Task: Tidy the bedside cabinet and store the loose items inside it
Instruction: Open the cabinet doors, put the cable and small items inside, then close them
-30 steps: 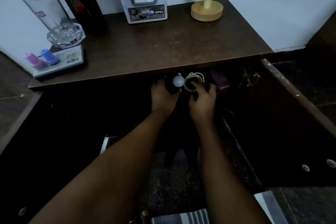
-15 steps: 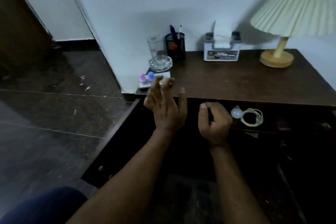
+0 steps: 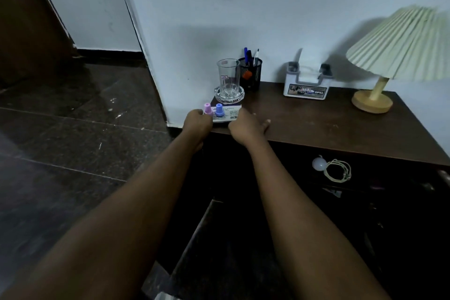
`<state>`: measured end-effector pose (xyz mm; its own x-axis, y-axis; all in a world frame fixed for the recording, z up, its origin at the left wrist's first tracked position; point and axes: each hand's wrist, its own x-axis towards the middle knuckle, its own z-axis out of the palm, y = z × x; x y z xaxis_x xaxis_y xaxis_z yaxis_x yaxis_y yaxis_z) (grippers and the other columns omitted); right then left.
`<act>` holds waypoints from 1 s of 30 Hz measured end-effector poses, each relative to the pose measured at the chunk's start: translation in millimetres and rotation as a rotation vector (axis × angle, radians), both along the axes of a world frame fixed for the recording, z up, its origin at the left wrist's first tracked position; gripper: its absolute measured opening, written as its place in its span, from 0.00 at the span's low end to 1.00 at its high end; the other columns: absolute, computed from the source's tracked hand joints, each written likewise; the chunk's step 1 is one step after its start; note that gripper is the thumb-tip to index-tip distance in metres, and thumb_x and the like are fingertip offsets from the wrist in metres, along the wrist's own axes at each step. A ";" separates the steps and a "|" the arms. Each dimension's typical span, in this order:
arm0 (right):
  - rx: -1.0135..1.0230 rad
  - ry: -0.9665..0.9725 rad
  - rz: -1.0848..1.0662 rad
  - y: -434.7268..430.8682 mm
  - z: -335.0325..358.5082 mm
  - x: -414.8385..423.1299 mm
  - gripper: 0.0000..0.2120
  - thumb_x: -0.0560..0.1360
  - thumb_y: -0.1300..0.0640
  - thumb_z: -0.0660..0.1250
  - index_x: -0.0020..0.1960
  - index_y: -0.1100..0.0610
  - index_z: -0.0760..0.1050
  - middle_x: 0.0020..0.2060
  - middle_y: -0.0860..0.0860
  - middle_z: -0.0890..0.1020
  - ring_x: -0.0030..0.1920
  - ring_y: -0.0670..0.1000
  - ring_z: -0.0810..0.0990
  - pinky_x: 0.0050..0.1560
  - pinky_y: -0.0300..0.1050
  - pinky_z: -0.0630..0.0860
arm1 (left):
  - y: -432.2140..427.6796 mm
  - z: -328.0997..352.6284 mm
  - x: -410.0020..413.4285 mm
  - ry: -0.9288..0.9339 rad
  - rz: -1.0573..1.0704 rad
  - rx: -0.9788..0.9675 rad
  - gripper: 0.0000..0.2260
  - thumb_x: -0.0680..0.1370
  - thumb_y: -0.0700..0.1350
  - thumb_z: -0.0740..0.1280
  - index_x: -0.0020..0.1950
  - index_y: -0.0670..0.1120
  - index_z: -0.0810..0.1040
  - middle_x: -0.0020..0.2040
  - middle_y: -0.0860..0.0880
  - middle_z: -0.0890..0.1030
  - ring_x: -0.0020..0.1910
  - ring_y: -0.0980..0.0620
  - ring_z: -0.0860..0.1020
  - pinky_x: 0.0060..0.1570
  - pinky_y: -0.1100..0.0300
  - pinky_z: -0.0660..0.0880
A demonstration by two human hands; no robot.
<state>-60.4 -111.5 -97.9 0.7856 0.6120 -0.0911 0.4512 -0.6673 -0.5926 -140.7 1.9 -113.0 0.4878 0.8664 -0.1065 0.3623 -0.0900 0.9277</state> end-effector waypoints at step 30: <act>0.335 -0.305 -0.412 -78.3 -3.9 51.7 0.13 0.79 0.42 0.64 0.53 0.50 0.80 0.55 0.52 0.84 0.64 0.63 0.75 0.67 0.64 0.65 | -59.9 7.0 43.7 -0.079 -0.328 0.469 0.19 0.76 0.45 0.76 0.66 0.47 0.81 0.60 0.51 0.85 0.58 0.56 0.81 0.61 0.61 0.75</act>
